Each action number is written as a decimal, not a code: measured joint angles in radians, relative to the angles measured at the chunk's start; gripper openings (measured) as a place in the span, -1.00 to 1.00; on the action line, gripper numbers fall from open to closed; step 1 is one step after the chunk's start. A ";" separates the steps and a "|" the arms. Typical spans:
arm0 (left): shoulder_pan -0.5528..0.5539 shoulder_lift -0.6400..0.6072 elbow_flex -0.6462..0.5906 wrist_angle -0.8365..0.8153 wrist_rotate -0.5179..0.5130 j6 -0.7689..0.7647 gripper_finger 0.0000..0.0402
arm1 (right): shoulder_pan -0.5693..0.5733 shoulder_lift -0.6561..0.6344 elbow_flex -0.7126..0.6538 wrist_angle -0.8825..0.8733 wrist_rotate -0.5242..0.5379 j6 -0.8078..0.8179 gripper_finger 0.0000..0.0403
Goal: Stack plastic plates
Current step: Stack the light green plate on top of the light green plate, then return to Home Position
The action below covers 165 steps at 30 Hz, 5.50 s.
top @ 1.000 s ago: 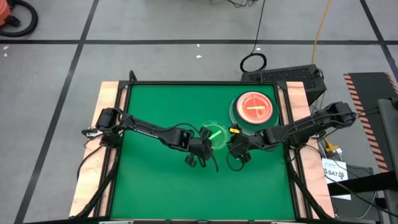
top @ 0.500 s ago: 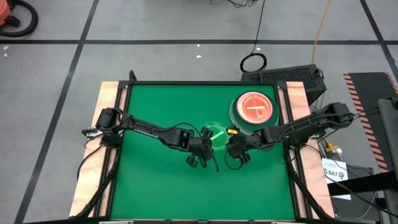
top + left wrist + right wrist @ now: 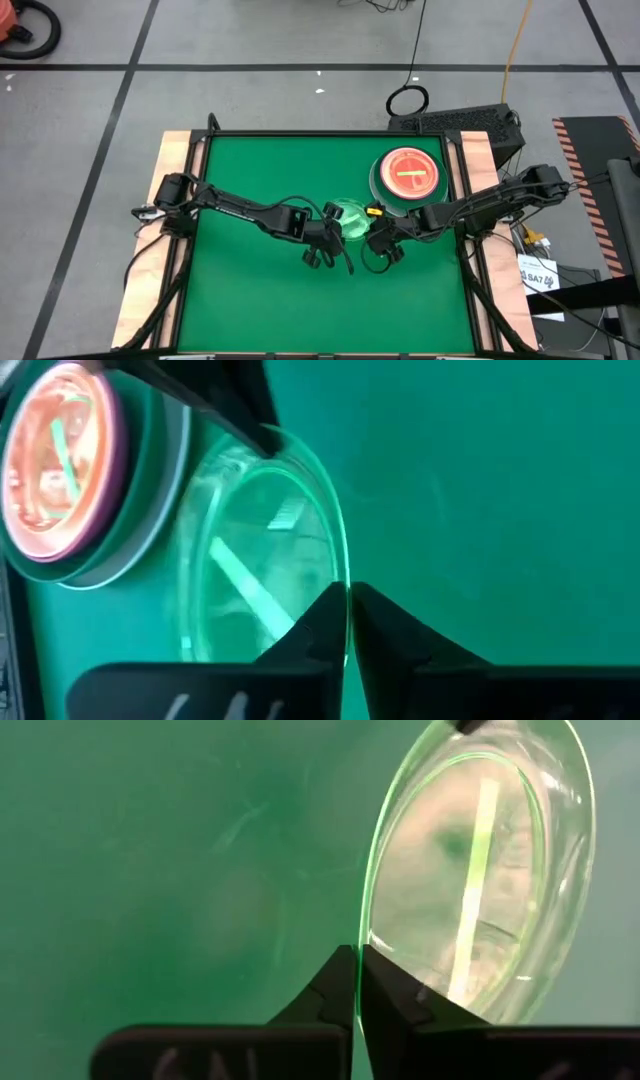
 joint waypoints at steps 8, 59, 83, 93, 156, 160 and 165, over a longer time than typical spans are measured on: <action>0.004 0.000 0.000 0.079 -0.009 -0.011 -0.48 | 0.000 -0.004 0.000 0.006 0.003 0.004 -0.99; 0.011 -0.383 -0.456 0.358 -0.274 -0.469 -0.11 | 0.087 -0.319 0.221 -0.888 0.402 0.654 -1.00; 0.033 -0.407 -0.568 0.548 -0.156 -0.500 -0.11 | -0.193 -0.319 0.000 -0.757 0.363 0.569 -1.00; 0.033 -0.407 -0.565 0.541 -0.167 -0.500 -0.11 | -0.261 -0.319 0.000 -0.753 0.347 0.567 -1.00; 0.034 -0.407 -0.563 0.490 -0.163 -0.520 -0.11 | -0.404 -0.102 0.011 -0.532 0.312 0.471 -0.25; 0.033 -0.407 -0.563 0.490 -0.163 -0.526 -0.11 | -0.405 -0.102 0.012 -0.544 0.315 0.479 -0.19; 0.033 -0.407 -0.563 0.500 -0.163 -0.501 -0.11 | -0.377 -0.108 0.012 -0.488 0.272 0.533 -0.16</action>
